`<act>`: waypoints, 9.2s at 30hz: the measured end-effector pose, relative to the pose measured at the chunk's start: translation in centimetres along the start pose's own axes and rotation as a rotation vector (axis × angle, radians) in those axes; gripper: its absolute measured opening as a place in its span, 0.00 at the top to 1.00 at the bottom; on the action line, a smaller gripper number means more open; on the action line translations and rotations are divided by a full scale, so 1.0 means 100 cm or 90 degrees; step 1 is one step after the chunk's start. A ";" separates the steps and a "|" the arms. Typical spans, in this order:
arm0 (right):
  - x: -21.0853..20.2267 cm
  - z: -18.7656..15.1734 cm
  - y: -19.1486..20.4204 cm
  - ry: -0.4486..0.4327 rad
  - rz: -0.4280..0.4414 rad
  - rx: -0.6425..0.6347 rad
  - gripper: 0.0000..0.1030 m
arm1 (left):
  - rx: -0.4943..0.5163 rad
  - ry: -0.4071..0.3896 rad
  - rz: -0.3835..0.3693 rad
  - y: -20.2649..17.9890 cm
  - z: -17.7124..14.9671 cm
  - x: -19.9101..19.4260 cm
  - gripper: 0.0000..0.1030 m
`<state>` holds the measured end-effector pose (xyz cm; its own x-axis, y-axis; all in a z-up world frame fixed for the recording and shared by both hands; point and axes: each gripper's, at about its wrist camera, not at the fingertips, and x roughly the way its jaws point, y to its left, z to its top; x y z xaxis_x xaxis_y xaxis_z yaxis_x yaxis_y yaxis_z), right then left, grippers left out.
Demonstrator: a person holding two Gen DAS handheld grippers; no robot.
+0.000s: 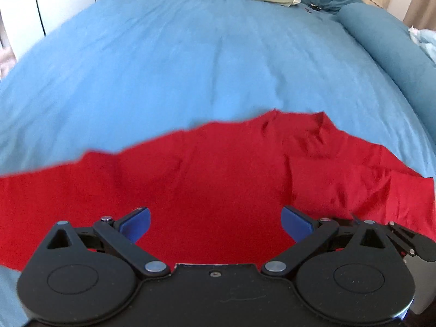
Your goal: Fold small clothes
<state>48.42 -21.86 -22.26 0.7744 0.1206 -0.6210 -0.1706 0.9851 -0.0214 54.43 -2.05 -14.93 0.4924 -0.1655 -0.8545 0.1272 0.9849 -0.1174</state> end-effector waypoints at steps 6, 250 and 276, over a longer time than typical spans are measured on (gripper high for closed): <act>-0.006 0.002 -0.010 -0.001 -0.004 -0.019 0.46 | -0.045 0.008 -0.095 -0.013 -0.007 0.009 0.00; -0.039 0.047 -0.138 0.039 -0.207 0.243 0.80 | 0.002 -0.108 0.142 0.088 -0.103 -0.007 0.15; -0.023 0.006 -0.107 0.025 -0.084 0.199 0.00 | 0.072 -0.153 0.036 0.003 -0.068 -0.005 0.05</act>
<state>48.83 -32.63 -20.17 0.7522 -0.0093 -0.6589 0.1295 0.9825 0.1340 48.42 -1.34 -17.97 0.6897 -0.1307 -0.7122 0.1823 0.9832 -0.0040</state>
